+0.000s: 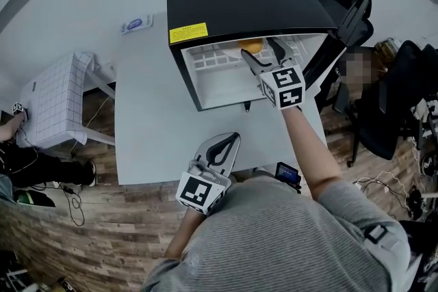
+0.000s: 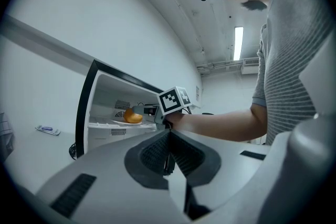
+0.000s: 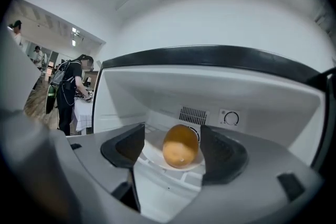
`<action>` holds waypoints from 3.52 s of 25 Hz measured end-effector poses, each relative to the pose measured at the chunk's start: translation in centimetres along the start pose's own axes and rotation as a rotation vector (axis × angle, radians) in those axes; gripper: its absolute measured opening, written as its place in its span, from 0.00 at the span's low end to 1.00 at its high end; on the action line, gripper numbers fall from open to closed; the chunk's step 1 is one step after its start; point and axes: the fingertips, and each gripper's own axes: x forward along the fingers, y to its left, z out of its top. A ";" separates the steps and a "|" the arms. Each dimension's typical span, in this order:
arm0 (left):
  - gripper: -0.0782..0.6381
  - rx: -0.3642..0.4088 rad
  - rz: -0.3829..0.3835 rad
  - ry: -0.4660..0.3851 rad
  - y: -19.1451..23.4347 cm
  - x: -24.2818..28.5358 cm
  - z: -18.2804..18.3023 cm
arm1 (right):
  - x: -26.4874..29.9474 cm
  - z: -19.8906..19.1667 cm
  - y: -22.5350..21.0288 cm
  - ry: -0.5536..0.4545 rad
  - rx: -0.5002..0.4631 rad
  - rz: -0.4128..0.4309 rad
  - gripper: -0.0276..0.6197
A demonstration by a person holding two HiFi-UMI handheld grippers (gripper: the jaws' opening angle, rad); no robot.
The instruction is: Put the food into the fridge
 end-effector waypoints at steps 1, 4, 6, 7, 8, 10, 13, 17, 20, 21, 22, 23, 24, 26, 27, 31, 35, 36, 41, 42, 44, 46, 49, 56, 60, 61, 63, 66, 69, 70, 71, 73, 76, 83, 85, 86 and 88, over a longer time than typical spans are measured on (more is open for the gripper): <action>0.12 0.000 0.000 -0.001 0.0 0.0 0.0 | -0.2 -0.1 0.0 0.002 0.002 -0.002 0.54; 0.12 0.003 -0.002 -0.004 -0.2 0.1 0.1 | -0.7 -0.7 0.0 0.016 0.009 -0.011 0.54; 0.12 0.005 -0.004 -0.003 -0.4 0.1 0.1 | -1.0 -0.9 0.0 0.023 0.008 -0.013 0.54; 0.12 0.004 -0.005 -0.001 -0.4 0.1 0.1 | -1.1 -0.9 -0.1 0.023 0.006 -0.014 0.54; 0.12 0.004 -0.005 0.001 -0.5 0.2 0.0 | -1.2 -0.9 -0.2 0.021 0.004 -0.015 0.54; 0.12 0.003 -0.006 0.005 -0.6 0.2 -0.2 | -1.5 -0.9 -0.3 0.017 0.000 -0.019 0.53; 0.12 0.004 -0.003 0.005 -0.7 0.2 -0.3 | -1.9 -0.8 -0.7 0.015 -0.016 -0.039 0.41; 0.12 0.006 -0.008 0.009 -0.9 0.3 -0.3 | -2.5 -0.8 -1.6 0.009 -0.057 -0.089 0.09; 0.12 0.004 -0.007 0.009 -1.0 0.4 -0.4 | -2.6 -1.0 -1.6 0.009 -0.071 -0.086 0.06; 0.12 0.005 -0.006 0.007 -1.0 0.4 -0.3 | -2.6 -1.0 -1.5 0.009 -0.070 -0.082 0.06; 0.12 0.007 -0.005 0.007 -1.0 0.3 -0.3 | -2.6 -1.0 -1.4 0.009 -0.070 -0.078 0.06; 0.12 0.008 -0.004 0.008 -1.0 0.3 -0.4 | -2.7 -1.0 -1.3 0.009 -0.070 -0.074 0.06; 0.12 0.006 -0.004 0.013 -0.9 0.3 -0.5 | -2.7 -1.0 -1.2 0.010 -0.071 -0.071 0.06; 0.12 -0.002 -0.006 0.032 -1.0 0.3 -0.9 | -2.8 -1.1 -1.2 0.011 -0.071 -0.068 0.06; 0.12 -0.004 -0.007 0.039 -1.0 0.3 -1.0 | -2.9 -1.2 -1.2 0.011 -0.066 -0.067 0.06; 0.12 0.000 -0.002 0.053 -0.8 0.4 -0.9 | -3.3 -1.3 -1.4 0.012 -0.054 -0.071 0.06; 0.12 0.003 -0.001 0.022 -0.6 0.7 -0.9 | -4.0 -1.4 -1.2 0.003 -0.033 -0.071 0.06; 0.12 0.001 -0.003 0.028 -0.6 0.7 -1.0 | -4.2 -1.4 -1.1 -0.001 -0.024 -0.071 0.06; 0.12 -0.008 -0.008 0.044 -0.4 0.9 -1.3 | -5.8 -1.7 -0.2 -0.016 0.006 -0.064 0.06; 0.12 -0.006 -0.007 0.035 -0.3 0.9 -1.2 | -6.2 -1.8 0.0 -0.018 0.008 -0.059 0.06; 0.12 -0.004 -0.007 0.028 -0.2 1.0 -1.2 | -7.0 -2.0 0.6 -0.030 0.020 -0.043 0.06; 0.12 -0.002 -0.009 0.031 -0.2 1.1 -1.3 | -8.0 -2.0 1.2 -0.051 0.040 -0.023 0.06; 0.12 0.000 -0.013 0.035 -0.4 1.2 -1.3 | -9.5 -2.0 2.0 -0.072 0.057 0.000 0.06; 0.12 0.009 -0.024 0.035 -0.8 1.3 -1.2 | -11.7 -2.1 3.4 -0.088 0.062 0.027 0.06; 0.12 0.012 -0.025 0.038 -0.8 1.3 -1.2 | -13.2 -2.0 4.3 -0.104 0.090 0.047 0.06; 0.12 0.013 -0.025 0.039 -0.8 1.3 -1.2 | -13.6 -1.9 4.6 -0.109 0.101 0.054 0.06; 0.12 0.016 -0.027 0.042 -0.8 1.3 -1.3 | -14.6 -1.6 5.2 -0.126 0.131 0.070 0.06; 0.12 0.014 -0.028 0.048 -0.8 1.3 -1.4 | -16.6 -1.1 6.6 -0.159 0.183 0.108 0.06; 0.12 0.014 -0.031 0.053 -0.8 1.4 -1.5 | -18.6 -1.2 8.7 -0.179 0.221 0.165 0.06; 0.12 0.015 -0.032 0.055 -0.9 1.4 -1.4 | -19.0 -1.4 9.3 -0.180 0.228 0.183 0.06; 0.12 0.016 -0.033 0.057 -0.9 1.4 -1.4 | -19.4 -1.6 10.0 -0.177 0.233 0.198 0.06; 0.12 0.019 -0.033 0.060 -0.9 1.4 -1.3 | -19.7 -1.9 11.3 -0.173 0.237 0.227 0.06; 0.12 0.018 -0.015 0.056 -0.6 1.5 -1.0 | -19.8 -2.0 12.5 -0.178 0.253 0.266 0.06; 0.12 -0.071 0.033 0.042 0.4 1.6 -0.8 | -19.6 -1.9 12.8 -0.180 0.263 0.293 0.06; 0.12 -0.070 0.042 0.041 0.6 1.5 -0.7 | -19.5 -1.7 12.6 -0.186 0.256 0.295 0.06; 0.12 -0.069 0.044 0.040 0.6 1.5 -0.7 | -19.5 -1.6 12.6 -0.188 0.251 0.296 0.06; 0.12 -0.069 0.046 0.041 0.5 1.4 -0.6 | -19.6 -1.6 12.6 -0.185 0.248 0.293 0.06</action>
